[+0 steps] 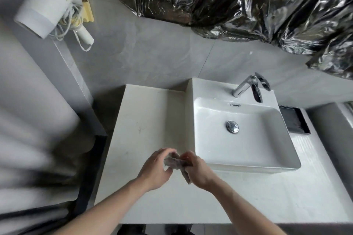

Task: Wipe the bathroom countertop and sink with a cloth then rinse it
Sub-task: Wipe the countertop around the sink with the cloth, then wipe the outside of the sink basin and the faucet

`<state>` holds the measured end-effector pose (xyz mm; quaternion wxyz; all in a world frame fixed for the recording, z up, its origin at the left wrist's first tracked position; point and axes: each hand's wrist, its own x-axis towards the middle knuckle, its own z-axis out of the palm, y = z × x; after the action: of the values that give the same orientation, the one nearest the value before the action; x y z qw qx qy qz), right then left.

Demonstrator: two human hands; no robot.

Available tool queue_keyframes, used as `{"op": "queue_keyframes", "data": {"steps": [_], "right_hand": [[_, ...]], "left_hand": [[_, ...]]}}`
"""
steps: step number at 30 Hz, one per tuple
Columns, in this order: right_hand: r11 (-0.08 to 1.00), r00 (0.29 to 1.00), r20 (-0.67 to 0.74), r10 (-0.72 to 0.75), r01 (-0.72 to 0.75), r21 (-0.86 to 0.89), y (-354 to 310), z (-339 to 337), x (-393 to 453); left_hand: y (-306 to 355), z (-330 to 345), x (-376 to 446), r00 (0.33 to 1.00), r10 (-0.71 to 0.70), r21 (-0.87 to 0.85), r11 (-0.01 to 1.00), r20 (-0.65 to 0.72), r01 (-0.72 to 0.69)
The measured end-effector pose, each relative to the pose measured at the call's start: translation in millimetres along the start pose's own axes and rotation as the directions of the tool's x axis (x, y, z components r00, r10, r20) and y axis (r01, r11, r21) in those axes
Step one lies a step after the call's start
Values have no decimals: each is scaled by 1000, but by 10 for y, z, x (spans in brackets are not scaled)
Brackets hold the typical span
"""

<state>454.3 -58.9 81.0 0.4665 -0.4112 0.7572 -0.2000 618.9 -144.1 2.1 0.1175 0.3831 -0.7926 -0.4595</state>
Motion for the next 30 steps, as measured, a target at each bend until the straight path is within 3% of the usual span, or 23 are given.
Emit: {"op": "queue_keyframes", "data": {"steps": [3, 7, 9, 14, 17, 21, 25, 30], "right_hand": [[998, 999, -12, -33, 34, 57, 16, -298, -143], [977, 991, -136, 5, 24, 212, 267, -613, -170], [948, 984, -178, 17, 40, 316, 358, -738, -153], [896, 984, -176, 24, 57, 441, 677, -1073, -19], [952, 974, -224, 20, 50, 303, 925, -1295, 21], [999, 972, -234, 30, -33, -8, 1320, -1474, 99], [966, 986, -152, 61, -97, -238, 1500, -1474, 231], [925, 986, -74, 153, -169, -342, 1602, -1252, 280]], "left_hand": [[339, -15, 134, 999, -35, -70, 997, 27, 37], [586, 32, 276, 999, -30, -94, 995, -14, 29], [757, 75, 327, 999, -46, -213, 976, -5, 44], [739, 212, 742, 946, -314, -475, 847, -86, 238], [781, 134, 1086, 863, -434, -446, 846, -260, 291], [1147, -97, 1562, 772, -442, -340, 889, -457, 308], [1199, -142, 2142, 740, -498, -284, 867, -452, 411], [1091, -31, 2732, 714, -591, -302, 806, -375, 509]]}}
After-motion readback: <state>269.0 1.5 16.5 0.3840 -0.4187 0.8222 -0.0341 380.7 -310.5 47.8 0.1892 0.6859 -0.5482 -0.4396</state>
